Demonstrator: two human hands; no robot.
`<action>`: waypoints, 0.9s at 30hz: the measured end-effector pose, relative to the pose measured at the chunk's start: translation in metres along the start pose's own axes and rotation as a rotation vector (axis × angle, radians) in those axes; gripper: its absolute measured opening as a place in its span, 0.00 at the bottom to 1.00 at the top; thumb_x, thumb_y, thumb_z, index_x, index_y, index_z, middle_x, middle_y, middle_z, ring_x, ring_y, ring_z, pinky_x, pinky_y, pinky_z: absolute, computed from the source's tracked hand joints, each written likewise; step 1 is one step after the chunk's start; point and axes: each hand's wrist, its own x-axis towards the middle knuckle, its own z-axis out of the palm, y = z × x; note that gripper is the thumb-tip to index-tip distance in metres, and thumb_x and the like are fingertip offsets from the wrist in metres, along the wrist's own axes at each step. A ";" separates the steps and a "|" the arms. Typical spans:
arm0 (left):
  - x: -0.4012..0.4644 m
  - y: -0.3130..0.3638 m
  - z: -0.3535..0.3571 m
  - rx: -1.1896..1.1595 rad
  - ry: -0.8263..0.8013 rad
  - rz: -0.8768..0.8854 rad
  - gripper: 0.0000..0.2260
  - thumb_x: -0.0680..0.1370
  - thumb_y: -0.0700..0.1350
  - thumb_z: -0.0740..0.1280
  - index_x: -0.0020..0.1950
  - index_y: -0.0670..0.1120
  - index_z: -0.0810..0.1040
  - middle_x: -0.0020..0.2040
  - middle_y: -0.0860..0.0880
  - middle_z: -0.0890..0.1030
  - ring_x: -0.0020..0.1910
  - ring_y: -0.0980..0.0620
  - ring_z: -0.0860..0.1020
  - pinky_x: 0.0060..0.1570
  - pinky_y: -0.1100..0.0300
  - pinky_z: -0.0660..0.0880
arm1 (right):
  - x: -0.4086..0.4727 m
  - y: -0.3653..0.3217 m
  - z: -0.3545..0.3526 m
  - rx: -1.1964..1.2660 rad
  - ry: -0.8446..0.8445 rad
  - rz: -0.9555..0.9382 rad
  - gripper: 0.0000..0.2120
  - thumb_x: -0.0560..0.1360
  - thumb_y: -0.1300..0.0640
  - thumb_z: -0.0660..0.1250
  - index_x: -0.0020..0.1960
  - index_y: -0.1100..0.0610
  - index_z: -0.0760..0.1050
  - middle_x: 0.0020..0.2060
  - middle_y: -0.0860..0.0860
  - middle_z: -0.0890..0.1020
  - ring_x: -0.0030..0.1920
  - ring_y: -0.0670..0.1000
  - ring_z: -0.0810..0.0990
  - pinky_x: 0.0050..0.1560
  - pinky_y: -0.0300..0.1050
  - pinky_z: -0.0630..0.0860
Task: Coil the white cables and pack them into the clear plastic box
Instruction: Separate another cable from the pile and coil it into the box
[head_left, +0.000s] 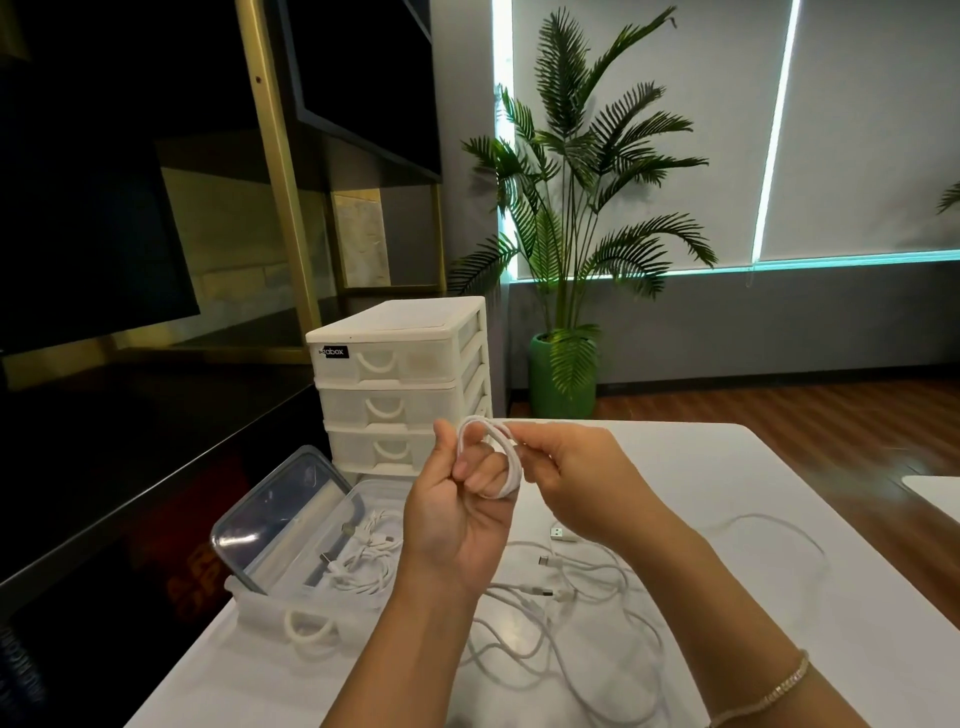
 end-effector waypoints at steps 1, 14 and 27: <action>0.001 0.000 -0.001 -0.036 0.019 0.002 0.20 0.79 0.51 0.54 0.36 0.41 0.74 0.23 0.51 0.66 0.21 0.58 0.66 0.24 0.70 0.68 | 0.001 0.003 0.001 -0.076 -0.035 0.000 0.14 0.80 0.55 0.56 0.60 0.49 0.77 0.46 0.53 0.83 0.46 0.54 0.77 0.50 0.50 0.75; 0.000 -0.008 -0.005 0.914 0.258 0.295 0.14 0.81 0.47 0.54 0.47 0.43 0.76 0.50 0.40 0.79 0.57 0.48 0.77 0.65 0.54 0.69 | -0.001 -0.006 -0.002 -0.414 -0.274 0.044 0.12 0.79 0.49 0.59 0.59 0.47 0.77 0.46 0.48 0.80 0.44 0.49 0.75 0.47 0.43 0.74; -0.005 -0.013 -0.010 1.514 -0.020 0.204 0.14 0.82 0.49 0.53 0.43 0.47 0.74 0.38 0.52 0.75 0.39 0.56 0.72 0.44 0.65 0.71 | -0.002 -0.003 -0.037 -0.318 -0.169 0.062 0.09 0.78 0.54 0.61 0.53 0.50 0.79 0.49 0.45 0.78 0.45 0.45 0.73 0.47 0.38 0.71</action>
